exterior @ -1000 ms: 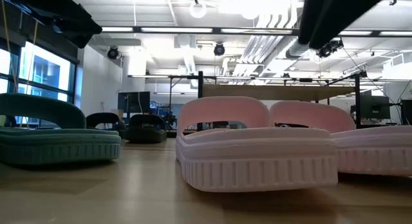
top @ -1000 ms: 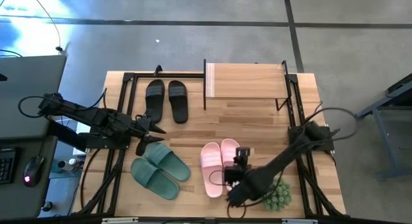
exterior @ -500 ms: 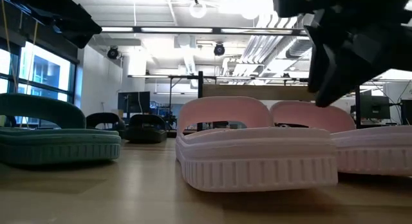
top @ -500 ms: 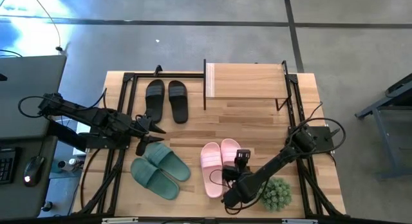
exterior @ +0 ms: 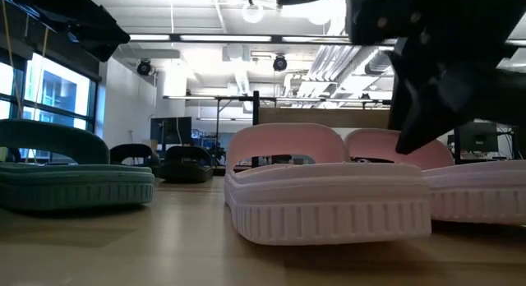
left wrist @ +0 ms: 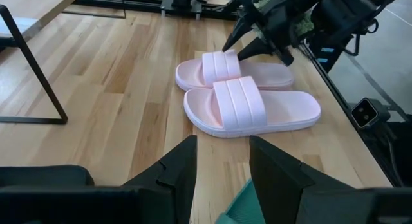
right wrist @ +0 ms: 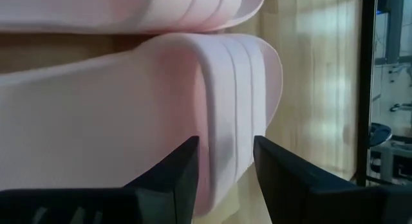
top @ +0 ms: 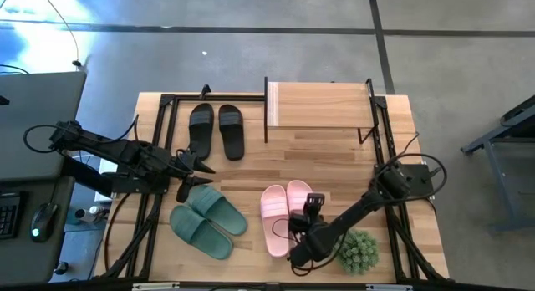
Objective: Pick and place slides into the shelf
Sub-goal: Put the right pink slipper on the shelf
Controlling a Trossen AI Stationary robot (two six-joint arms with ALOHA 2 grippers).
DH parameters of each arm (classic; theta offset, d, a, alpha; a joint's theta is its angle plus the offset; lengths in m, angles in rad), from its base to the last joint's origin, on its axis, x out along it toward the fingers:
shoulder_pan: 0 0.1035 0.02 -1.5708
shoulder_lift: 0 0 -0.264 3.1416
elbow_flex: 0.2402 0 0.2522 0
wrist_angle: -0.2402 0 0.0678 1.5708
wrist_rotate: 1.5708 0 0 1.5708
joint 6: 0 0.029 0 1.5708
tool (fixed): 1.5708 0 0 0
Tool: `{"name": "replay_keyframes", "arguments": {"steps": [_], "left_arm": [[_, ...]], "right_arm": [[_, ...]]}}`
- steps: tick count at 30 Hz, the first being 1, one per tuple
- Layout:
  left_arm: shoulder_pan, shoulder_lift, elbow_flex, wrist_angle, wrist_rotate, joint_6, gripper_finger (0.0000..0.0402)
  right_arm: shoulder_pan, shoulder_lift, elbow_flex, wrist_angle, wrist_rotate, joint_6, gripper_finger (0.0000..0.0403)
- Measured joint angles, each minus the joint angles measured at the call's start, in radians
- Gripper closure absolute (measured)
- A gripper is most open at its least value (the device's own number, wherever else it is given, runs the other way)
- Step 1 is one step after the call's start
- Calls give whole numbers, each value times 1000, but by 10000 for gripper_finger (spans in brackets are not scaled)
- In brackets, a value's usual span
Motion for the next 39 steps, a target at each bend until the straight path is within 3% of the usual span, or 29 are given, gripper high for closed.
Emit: {"name": "replay_keyframes", "arguments": {"steps": [8, 17, 21, 25, 27, 34, 39], "left_arm": [[0, 0, 0, -1, 0, 0, 275], [0, 0, 0, -4, 0, 0, 275], [0, 0, 0, -4, 0, 0, 275], [0, 0, 0, -4, 0, 0, 275], [0, 0, 0, -4, 0, 0, 275], [0, -1, 0, -5, 0, 0, 275], [0, -1, 0, -5, 0, 0, 275]], "right_arm": [[-18, 0, -43, 57, -7, -18, 281], [-1, 0, -40, 57, -2, 0, 395], [12, 0, -30, 24, 14, 6, 397], [28, 0, 60, -134, 25, 56, 400], [40, -1, 130, -230, 60, 91, 401], [51, -106, 303, -216, 187, -82, 402], [2, -218, 365, -220, 367, -207, 402]]}}
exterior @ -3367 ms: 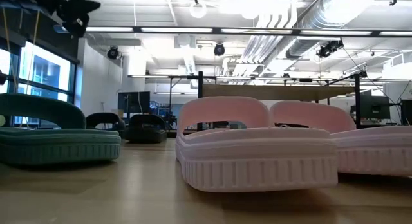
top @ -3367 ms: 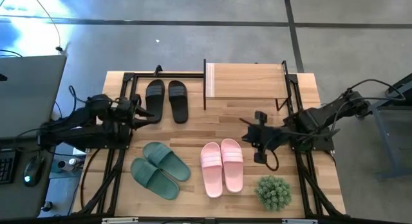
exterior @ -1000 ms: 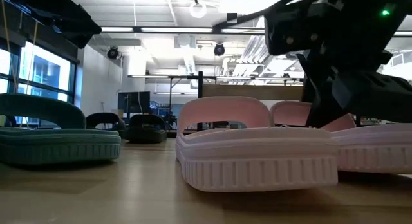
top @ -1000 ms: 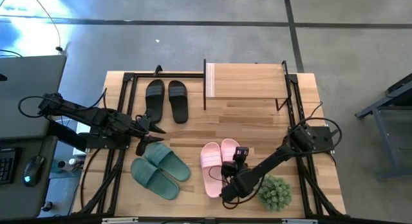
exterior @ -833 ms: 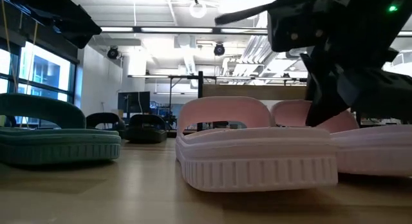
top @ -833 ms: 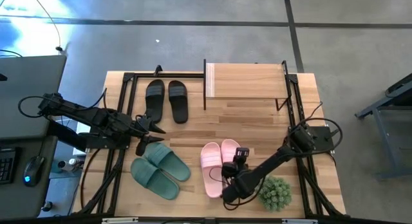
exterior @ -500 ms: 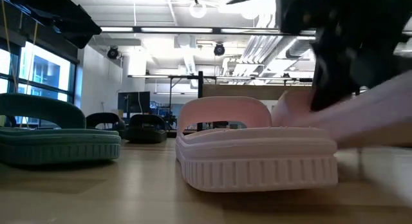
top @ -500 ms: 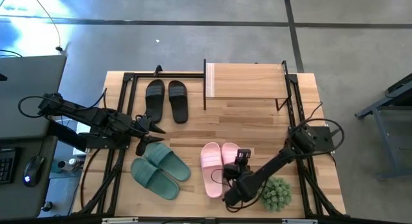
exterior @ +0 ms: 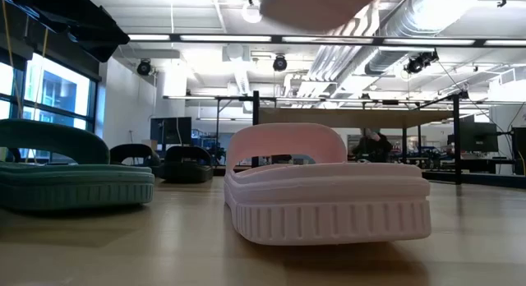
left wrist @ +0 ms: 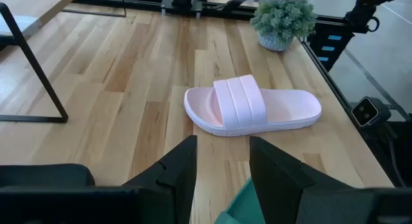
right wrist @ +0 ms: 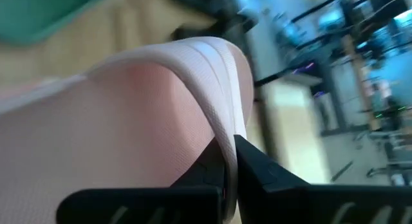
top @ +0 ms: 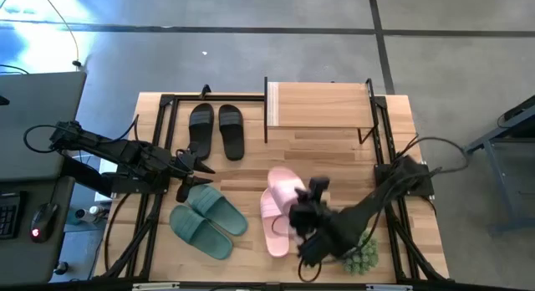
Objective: Pick and place slides into the shelf
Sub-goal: Put the right pink slipper on the shelf
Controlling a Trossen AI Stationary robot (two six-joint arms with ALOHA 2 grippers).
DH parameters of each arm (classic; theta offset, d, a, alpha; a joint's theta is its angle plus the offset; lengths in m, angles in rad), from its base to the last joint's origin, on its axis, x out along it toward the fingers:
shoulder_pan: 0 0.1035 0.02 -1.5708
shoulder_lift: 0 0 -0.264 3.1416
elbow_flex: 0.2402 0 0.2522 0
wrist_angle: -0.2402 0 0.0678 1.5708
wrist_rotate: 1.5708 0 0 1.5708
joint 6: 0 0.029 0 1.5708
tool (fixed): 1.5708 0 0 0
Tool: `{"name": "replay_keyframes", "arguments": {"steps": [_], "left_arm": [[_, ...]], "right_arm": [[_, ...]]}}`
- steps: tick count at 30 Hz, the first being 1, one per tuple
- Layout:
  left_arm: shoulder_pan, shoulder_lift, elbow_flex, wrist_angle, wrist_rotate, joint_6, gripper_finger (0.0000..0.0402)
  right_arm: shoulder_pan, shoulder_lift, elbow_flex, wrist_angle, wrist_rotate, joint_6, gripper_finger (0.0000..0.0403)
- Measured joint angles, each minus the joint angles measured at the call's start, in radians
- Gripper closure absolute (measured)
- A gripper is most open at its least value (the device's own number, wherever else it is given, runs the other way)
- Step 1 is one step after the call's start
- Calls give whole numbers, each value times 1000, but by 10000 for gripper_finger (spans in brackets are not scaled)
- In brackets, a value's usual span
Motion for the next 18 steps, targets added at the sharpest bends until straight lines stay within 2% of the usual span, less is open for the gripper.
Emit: {"name": "replay_keyframes", "arguments": {"steps": [5, 10, 13, 18], "left_arm": [[0, 0, 0, 0, 0, 0, 275], [0, 1, 0, -1, 0, 0, 275], [0, 0, 0, -1, 0, 0, 275], [0, 0, 0, -1, 0, 0, 275]], "right_arm": [[-111, -131, 5, -1, 119, -129, 402], [-281, -238, 5, -2, 135, -288, 402], [-399, -273, 5, -2, 113, -426, 403], [-616, -293, 5, -2, -8, -635, 403]]}}
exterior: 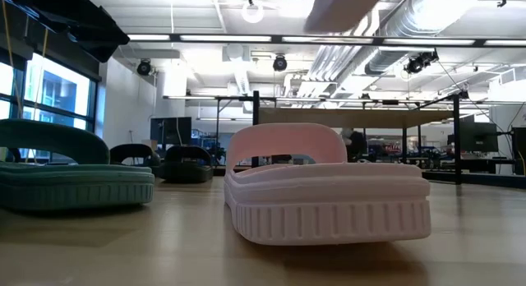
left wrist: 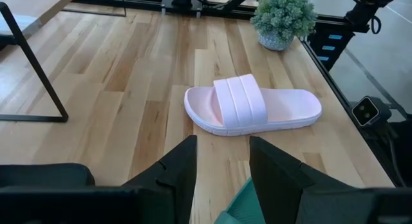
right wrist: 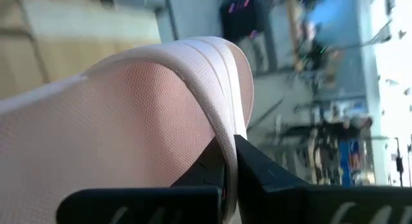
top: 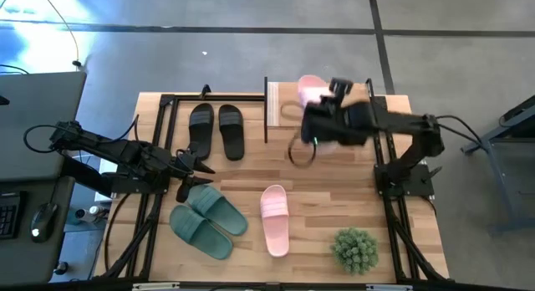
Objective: Pick and place slides into the shelf
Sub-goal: Put the right pink slipper on the shelf
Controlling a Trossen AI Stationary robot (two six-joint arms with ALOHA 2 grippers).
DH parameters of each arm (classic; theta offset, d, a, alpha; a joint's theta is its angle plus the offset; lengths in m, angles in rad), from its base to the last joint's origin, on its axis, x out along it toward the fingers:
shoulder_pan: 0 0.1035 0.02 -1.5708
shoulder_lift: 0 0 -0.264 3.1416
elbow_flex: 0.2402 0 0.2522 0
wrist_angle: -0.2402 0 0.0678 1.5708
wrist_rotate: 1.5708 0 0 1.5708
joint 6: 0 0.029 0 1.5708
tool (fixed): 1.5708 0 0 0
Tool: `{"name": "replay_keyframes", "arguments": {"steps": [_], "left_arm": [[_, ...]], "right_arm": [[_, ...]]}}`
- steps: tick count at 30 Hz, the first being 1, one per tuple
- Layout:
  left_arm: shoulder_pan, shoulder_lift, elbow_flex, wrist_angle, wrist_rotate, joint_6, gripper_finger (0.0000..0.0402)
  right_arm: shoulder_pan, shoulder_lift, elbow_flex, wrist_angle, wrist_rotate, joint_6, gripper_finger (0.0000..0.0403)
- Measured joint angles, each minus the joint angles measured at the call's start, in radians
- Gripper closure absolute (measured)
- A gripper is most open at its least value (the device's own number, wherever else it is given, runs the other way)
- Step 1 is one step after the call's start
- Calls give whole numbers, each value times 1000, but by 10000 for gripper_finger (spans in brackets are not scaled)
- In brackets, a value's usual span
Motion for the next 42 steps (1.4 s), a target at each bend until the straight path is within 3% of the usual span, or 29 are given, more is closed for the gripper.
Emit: {"name": "replay_keyframes", "arguments": {"steps": [5, 8, 13, 17, 24, 32, 38, 42], "left_arm": [[0, 0, 0, 0, 0, 0, 275], [0, 0, 0, 0, 0, 0, 275], [0, 0, 0, 0, 0, 0, 275], [0, 0, 0, 0, 0, 0, 275], [0, 0, 0, 0, 0, 0, 275], [0, 0, 0, 0, 0, 0, 275], [0, 0, 0, 0, 0, 0, 275], [0, 0, 0, 0, 0, 0, 275]], "right_arm": [[-191, -16, -22, 4, -112, -32, 403], [-242, -81, -113, 4, -128, -2, 403], [-218, -299, -454, 137, -102, 46, 403], [-206, -450, -722, 310, -84, -51, 403], [-282, -661, -1005, 529, -95, -192, 403], [-470, -761, -1141, 826, -239, -485, 403], [-619, -759, -1165, 896, -340, -584, 403], [-682, -752, -1165, 914, -351, -617, 403]]}}
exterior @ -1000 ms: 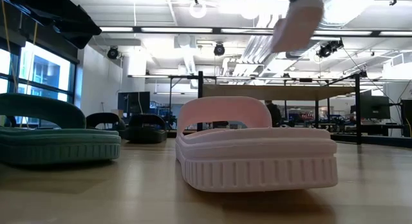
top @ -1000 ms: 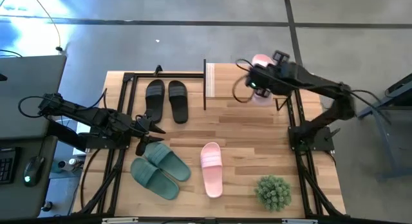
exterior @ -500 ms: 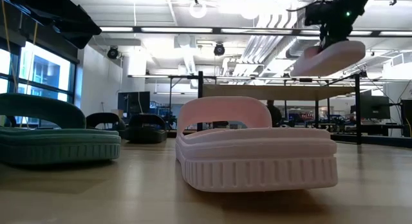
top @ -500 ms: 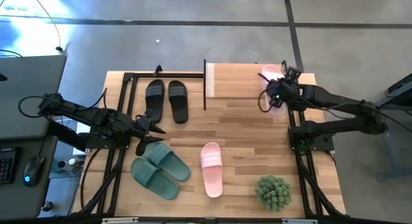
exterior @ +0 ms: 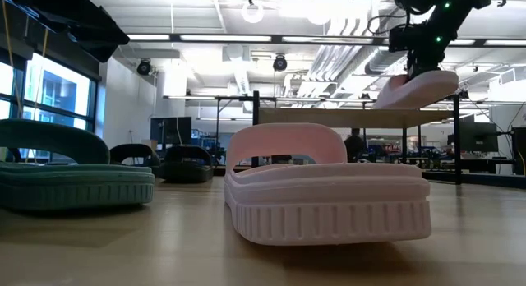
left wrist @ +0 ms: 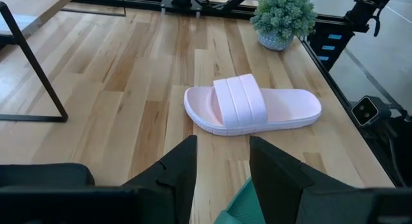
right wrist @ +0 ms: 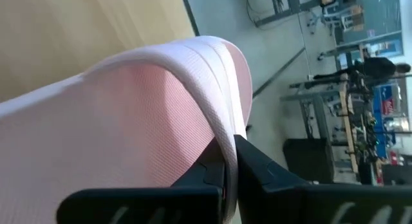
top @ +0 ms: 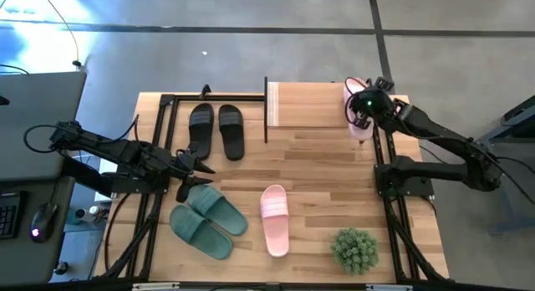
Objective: Pick and place slides into the shelf
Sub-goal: Put the right pink slipper on the shelf
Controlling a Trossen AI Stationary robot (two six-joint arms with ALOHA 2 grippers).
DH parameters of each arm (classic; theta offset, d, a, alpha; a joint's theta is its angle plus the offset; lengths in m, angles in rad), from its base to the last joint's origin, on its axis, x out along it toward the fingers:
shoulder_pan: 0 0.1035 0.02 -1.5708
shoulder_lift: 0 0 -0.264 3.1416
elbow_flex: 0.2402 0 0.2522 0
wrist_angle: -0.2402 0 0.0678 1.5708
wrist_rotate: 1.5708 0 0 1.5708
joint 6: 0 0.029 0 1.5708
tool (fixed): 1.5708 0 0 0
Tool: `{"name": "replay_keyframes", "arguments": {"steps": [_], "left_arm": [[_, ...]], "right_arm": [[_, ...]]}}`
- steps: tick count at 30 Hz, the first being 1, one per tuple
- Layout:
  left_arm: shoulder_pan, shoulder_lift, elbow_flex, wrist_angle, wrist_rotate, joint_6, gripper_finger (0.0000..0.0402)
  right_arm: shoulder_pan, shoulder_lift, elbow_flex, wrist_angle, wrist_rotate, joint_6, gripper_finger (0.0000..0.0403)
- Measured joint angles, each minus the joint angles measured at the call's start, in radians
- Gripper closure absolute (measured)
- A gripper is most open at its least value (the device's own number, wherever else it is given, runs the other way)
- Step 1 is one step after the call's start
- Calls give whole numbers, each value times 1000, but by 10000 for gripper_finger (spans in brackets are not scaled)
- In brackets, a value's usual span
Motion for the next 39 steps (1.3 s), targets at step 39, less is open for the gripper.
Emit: {"name": "replay_keyframes", "arguments": {"steps": [39], "left_arm": [[0, 0, 0, 0, 0, 0, 275]], "right_arm": [[-92, 143, 0, 117, -42, -186, 403]]}}
